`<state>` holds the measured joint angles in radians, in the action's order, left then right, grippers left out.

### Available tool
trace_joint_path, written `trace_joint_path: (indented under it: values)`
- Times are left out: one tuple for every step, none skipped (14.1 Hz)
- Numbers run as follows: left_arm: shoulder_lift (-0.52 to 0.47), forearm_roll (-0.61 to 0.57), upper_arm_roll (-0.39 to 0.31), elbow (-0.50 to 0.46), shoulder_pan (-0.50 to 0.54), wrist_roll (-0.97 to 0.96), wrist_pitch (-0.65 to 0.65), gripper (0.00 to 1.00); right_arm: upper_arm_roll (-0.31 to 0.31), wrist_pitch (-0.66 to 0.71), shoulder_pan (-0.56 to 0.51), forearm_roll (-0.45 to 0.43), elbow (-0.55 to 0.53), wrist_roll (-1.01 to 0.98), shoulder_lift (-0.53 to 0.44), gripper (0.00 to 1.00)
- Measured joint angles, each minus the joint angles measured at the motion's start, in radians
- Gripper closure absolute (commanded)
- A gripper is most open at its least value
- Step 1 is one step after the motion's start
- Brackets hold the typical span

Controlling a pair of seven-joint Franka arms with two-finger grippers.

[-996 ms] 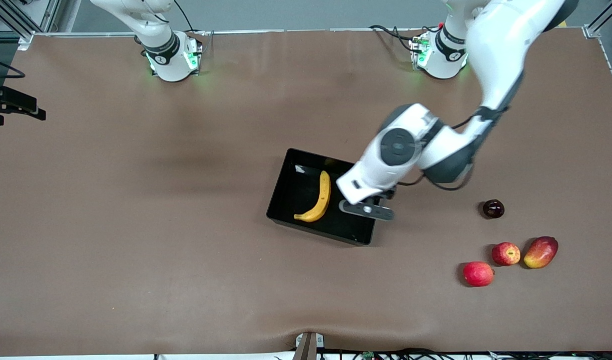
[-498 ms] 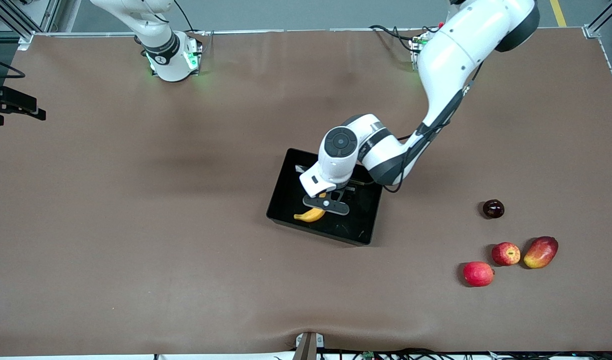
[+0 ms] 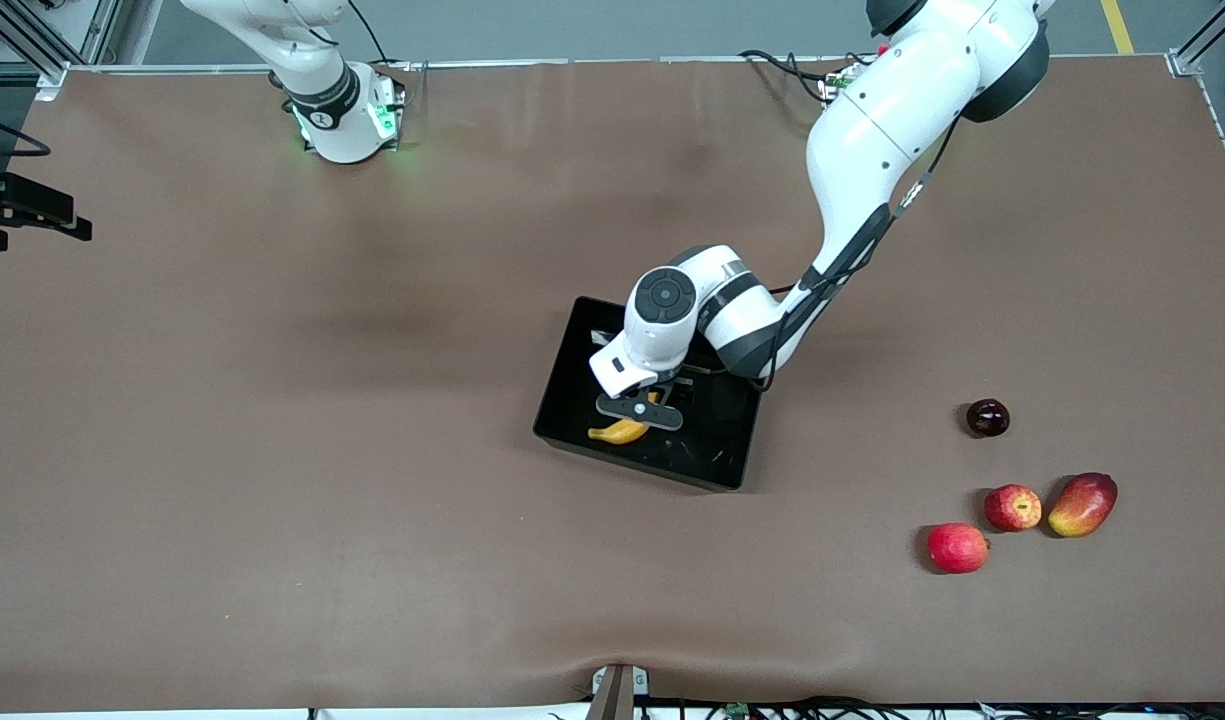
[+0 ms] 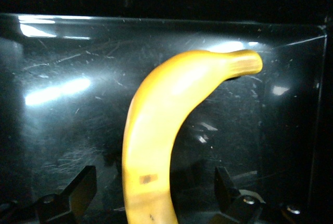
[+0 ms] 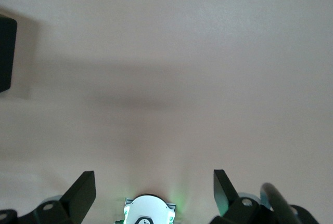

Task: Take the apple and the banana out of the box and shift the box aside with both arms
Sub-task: 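Lower the left gripper and grasp the banana by its middle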

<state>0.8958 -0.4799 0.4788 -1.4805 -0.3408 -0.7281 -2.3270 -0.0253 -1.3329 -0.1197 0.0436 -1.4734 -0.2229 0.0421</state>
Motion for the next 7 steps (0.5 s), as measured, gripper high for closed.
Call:
trace_joint_path:
  values:
    - [0.003,0.0,-0.001,0.0,-0.001,0.0,-0.002,0.0,0.0,0.0,0.0,0.0,0.0,0.0,0.0,0.0]
    - [0.004,0.0,-0.001,0.0,-0.003,0.0,-0.006,0.0,0.0,0.0,0.0,0.0,0.0,0.0,0.0,0.0]
    - [0.004,0.0,-0.001,0.0,-0.004,-0.005,-0.008,0.0,0.0,0.0,0.0,0.0,0.0,0.0,0.0,0.0]
    - [0.004,0.0,-0.001,0.0,-0.005,-0.021,-0.01,0.0,0.0,0.0,0.0,0.0,0.0,0.0,0.0,0.0]
    - [0.004,0.0,-0.001,0.0,-0.007,-0.039,-0.01,0.0,0.0,0.0,0.0,0.0,0.0,0.0,0.0,0.0]
    - [0.004,0.0,-0.001,0.0,-0.01,-0.055,-0.01,0.01,0.0,0.0,0.0,0.0,0.0,0.0,0.0,0.0]
    - [0.007,0.0,-0.001,0.0,-0.014,-0.065,-0.01,0.05,0.0,0.0,0.0,0.0,0.0,0.0,0.0,0.0]
